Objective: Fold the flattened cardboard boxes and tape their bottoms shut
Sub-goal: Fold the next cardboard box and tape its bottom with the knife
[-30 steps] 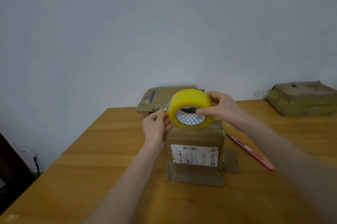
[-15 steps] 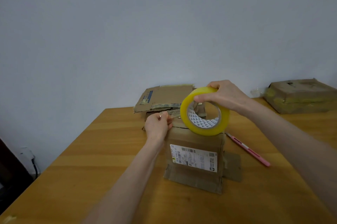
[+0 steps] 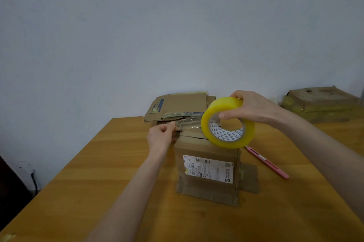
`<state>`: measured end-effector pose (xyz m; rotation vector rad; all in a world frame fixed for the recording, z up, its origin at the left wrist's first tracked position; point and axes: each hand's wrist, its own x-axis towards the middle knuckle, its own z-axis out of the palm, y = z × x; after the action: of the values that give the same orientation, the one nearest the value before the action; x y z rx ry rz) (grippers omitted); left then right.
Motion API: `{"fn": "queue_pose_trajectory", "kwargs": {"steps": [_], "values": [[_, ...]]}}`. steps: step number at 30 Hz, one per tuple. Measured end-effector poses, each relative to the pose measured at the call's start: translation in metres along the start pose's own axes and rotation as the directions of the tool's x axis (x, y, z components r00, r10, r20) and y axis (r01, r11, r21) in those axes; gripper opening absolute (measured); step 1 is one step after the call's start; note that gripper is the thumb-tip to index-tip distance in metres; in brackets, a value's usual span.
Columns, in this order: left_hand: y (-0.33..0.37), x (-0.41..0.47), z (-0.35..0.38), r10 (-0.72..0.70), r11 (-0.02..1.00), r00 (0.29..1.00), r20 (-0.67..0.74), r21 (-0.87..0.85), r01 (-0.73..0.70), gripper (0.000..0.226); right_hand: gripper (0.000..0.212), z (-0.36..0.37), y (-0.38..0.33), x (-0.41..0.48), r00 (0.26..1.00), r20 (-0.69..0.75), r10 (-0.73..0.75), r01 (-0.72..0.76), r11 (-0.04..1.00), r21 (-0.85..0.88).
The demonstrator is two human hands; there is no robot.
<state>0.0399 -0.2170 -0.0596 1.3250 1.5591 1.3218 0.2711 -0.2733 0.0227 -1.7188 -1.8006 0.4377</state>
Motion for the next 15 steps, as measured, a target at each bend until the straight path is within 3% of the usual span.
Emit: {"fn": "queue_pose_trajectory", "kwargs": {"steps": [5, 9, 12, 14, 15], "values": [[-0.017, -0.002, 0.000, -0.050, 0.997, 0.998, 0.026, 0.057, 0.048, 0.030, 0.049, 0.010, 0.009, -0.010, 0.999, -0.024, 0.028, -0.023, 0.985, 0.169], [-0.023, 0.001, 0.000, -0.052, 0.994, 0.997, 0.059, 0.104, 0.046, 0.032, 0.046, 0.013, 0.006, -0.012, 0.999, -0.048, -0.005, 0.011, 0.991, 0.131], [-0.032, 0.005, -0.002, -0.148, 0.982, 0.973, 0.175, 0.142, 0.124, 0.033, 0.045, 0.016, 0.005, -0.012, 0.998, -0.051, -0.025, 0.031, 0.992, 0.125], [-0.035, 0.008, -0.008, -0.181, 0.948, 0.964, 0.193, 0.296, 0.119, 0.048, 0.043, 0.017, 0.007, -0.012, 0.998, -0.059, -0.023, 0.032, 0.989, 0.146], [-0.036, 0.010, -0.011, -0.111, 0.908, 0.980, 0.167, 0.417, 0.032, 0.056, 0.043, 0.017, 0.007, -0.013, 0.998, -0.063, -0.022, 0.032, 0.988, 0.153]]}}
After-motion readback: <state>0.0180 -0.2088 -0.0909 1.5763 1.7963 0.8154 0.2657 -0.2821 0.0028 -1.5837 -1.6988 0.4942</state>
